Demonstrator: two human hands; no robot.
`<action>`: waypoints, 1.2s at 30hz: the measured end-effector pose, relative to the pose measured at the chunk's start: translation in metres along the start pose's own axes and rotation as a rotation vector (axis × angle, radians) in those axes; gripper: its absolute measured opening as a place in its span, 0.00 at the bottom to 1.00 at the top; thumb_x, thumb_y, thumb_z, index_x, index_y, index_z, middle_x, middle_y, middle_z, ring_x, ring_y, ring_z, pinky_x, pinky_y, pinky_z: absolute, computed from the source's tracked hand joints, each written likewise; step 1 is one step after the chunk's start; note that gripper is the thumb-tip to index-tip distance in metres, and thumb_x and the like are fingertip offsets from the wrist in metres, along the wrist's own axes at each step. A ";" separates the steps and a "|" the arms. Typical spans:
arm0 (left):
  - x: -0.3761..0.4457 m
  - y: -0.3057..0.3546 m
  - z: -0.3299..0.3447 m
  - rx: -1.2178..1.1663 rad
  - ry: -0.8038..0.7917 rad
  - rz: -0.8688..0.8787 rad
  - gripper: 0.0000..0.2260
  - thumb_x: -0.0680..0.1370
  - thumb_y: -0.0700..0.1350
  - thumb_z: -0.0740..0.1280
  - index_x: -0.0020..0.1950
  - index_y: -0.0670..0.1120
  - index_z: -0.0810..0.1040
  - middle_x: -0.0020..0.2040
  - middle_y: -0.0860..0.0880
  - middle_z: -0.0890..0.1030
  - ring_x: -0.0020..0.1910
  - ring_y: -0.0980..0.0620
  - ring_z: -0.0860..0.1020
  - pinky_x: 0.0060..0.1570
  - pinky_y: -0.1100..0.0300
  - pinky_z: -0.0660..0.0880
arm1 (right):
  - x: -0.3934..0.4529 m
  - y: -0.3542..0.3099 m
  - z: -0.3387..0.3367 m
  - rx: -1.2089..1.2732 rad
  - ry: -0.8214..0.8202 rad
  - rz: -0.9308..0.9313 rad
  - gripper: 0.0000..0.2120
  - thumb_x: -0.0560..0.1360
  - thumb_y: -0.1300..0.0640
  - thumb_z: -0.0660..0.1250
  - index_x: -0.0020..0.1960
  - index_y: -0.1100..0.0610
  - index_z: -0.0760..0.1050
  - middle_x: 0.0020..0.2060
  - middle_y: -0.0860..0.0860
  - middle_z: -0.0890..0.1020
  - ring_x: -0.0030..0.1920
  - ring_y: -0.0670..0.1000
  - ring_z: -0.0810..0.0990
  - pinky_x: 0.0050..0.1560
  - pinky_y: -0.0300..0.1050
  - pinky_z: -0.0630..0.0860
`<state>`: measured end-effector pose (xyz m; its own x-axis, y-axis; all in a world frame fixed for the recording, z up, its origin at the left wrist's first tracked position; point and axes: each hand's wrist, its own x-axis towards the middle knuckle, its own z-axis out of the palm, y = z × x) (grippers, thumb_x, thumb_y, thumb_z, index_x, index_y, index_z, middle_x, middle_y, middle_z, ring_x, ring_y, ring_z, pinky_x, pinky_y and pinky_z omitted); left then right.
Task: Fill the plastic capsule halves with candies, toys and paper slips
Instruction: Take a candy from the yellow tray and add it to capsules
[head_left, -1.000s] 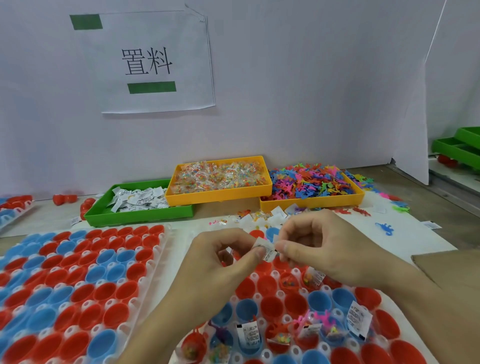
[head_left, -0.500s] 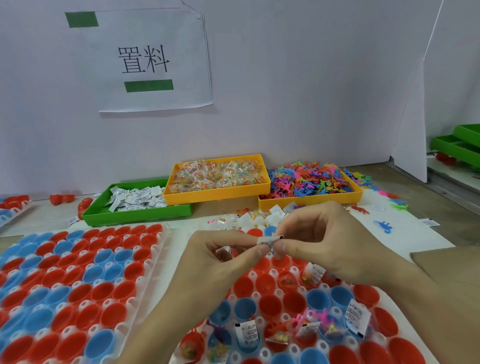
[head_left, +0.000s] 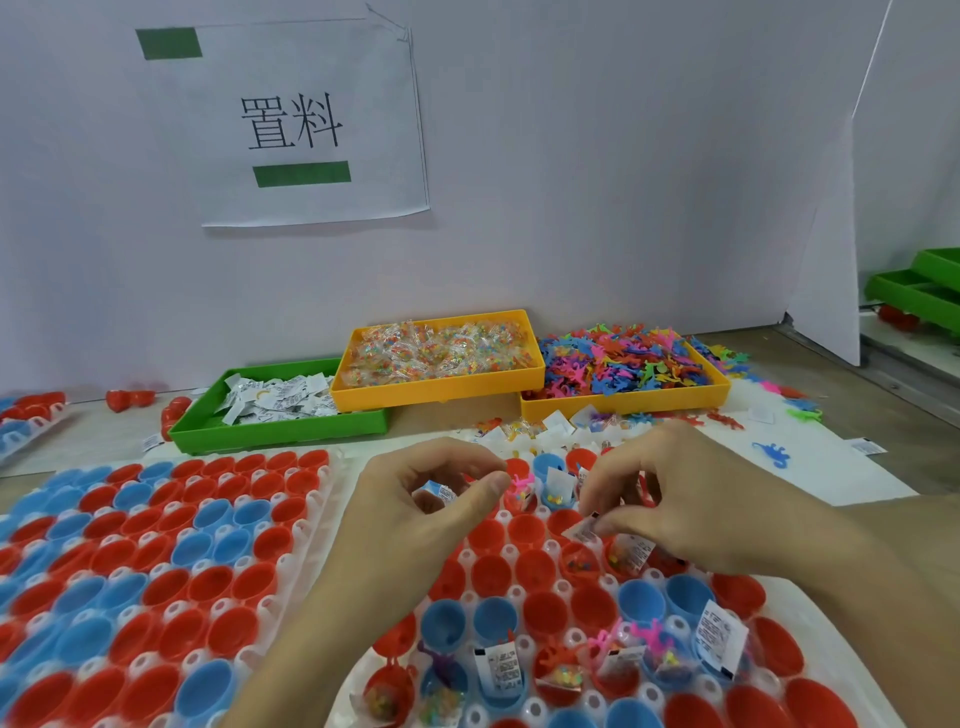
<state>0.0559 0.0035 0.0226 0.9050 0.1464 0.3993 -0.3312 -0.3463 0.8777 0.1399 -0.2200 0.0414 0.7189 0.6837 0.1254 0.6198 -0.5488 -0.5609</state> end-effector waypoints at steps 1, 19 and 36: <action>0.000 0.000 0.000 0.003 0.000 0.001 0.05 0.69 0.50 0.73 0.42 0.51 0.86 0.38 0.52 0.84 0.38 0.56 0.80 0.34 0.66 0.73 | 0.000 0.000 0.000 -0.007 -0.007 0.007 0.07 0.72 0.54 0.77 0.42 0.42 0.84 0.39 0.37 0.83 0.42 0.42 0.80 0.44 0.36 0.77; 0.000 0.003 -0.002 0.049 0.010 -0.023 0.05 0.74 0.39 0.74 0.42 0.49 0.86 0.38 0.54 0.84 0.38 0.56 0.78 0.34 0.65 0.72 | 0.001 0.001 0.002 0.024 -0.046 -0.039 0.09 0.74 0.59 0.75 0.46 0.44 0.87 0.39 0.42 0.86 0.41 0.46 0.83 0.46 0.47 0.79; -0.001 0.006 -0.002 0.080 0.022 -0.017 0.05 0.75 0.39 0.73 0.43 0.49 0.86 0.38 0.55 0.84 0.38 0.57 0.79 0.35 0.60 0.73 | -0.001 -0.004 0.006 -0.125 -0.060 -0.116 0.05 0.76 0.52 0.73 0.48 0.42 0.86 0.42 0.38 0.82 0.46 0.43 0.79 0.48 0.39 0.76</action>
<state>0.0526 0.0032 0.0279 0.9042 0.1729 0.3905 -0.2921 -0.4167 0.8608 0.1352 -0.2152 0.0385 0.6226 0.7713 0.1322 0.7344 -0.5177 -0.4388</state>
